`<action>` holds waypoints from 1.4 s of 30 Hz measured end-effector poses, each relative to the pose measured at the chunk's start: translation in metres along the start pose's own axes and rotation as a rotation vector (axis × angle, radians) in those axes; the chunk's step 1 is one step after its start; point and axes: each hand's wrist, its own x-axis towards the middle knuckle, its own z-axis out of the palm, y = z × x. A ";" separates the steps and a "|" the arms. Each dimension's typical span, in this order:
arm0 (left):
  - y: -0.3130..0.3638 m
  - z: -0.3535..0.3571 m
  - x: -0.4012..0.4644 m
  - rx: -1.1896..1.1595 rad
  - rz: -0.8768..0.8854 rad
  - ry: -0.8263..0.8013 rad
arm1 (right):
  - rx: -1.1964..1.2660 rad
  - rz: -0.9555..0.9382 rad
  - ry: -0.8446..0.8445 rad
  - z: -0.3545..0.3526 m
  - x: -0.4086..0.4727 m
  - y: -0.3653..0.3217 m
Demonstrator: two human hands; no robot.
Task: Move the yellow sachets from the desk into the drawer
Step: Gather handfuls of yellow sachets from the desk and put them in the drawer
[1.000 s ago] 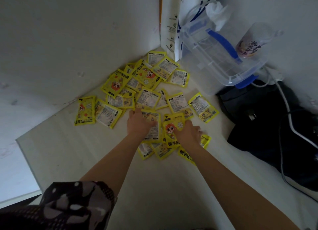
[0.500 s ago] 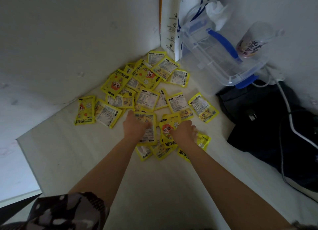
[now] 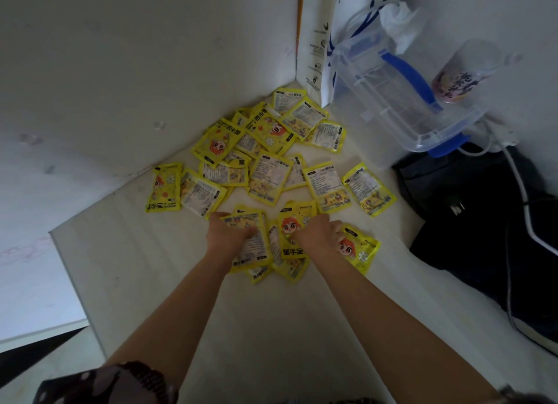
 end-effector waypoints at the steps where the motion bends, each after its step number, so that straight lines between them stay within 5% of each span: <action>1: -0.002 -0.001 -0.001 0.004 0.000 -0.005 | 0.001 0.006 0.008 0.001 -0.001 -0.001; 17: -0.026 -0.015 -0.013 -0.063 -0.054 0.053 | 0.233 0.058 0.026 0.007 -0.007 -0.007; 28: -0.039 -0.013 -0.022 -0.045 -0.086 0.058 | 0.114 0.084 -0.024 0.005 -0.007 -0.010; 34: -0.043 -0.015 -0.026 -0.059 -0.100 0.065 | 0.023 -0.054 0.012 0.003 -0.003 -0.011; 42: -0.058 -0.027 -0.034 -0.194 -0.190 0.117 | 0.225 -0.249 -0.127 -0.016 0.003 0.002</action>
